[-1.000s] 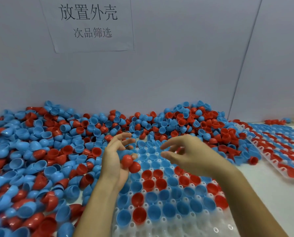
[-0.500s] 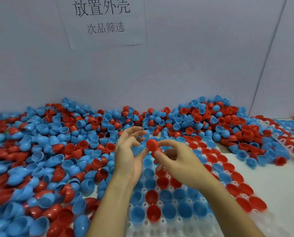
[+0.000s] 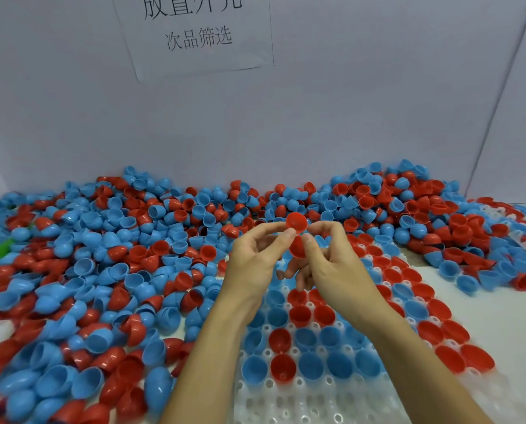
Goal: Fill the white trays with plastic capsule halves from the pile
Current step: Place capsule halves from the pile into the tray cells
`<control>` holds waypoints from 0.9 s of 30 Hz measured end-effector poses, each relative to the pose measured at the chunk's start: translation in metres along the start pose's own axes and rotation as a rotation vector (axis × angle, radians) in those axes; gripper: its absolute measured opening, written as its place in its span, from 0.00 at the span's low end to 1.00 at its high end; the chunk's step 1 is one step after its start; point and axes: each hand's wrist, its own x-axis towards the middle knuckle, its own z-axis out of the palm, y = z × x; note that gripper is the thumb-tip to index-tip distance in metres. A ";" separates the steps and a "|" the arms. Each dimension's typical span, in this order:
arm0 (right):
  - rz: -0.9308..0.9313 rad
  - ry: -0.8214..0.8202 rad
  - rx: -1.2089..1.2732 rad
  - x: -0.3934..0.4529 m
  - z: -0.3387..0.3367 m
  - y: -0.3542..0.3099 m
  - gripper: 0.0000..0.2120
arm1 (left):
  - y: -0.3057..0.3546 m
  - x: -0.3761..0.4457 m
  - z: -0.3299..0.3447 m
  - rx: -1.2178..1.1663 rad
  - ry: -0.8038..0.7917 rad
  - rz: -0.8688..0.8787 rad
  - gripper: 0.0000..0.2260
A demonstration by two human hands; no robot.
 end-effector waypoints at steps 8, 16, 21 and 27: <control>-0.242 0.076 -0.300 -0.004 0.002 -0.001 0.12 | 0.002 -0.009 -0.006 0.053 0.019 -0.054 0.03; -0.243 0.037 -0.634 -0.006 0.004 -0.008 0.08 | 0.002 -0.021 -0.017 0.109 0.057 -0.056 0.03; -0.095 -0.154 -0.668 -0.025 0.007 -0.028 0.06 | 0.002 -0.015 -0.031 0.039 0.235 -0.082 0.05; -0.106 -0.447 -0.815 -0.051 0.023 -0.045 0.04 | 0.000 -0.010 -0.032 -0.010 0.261 -0.088 0.05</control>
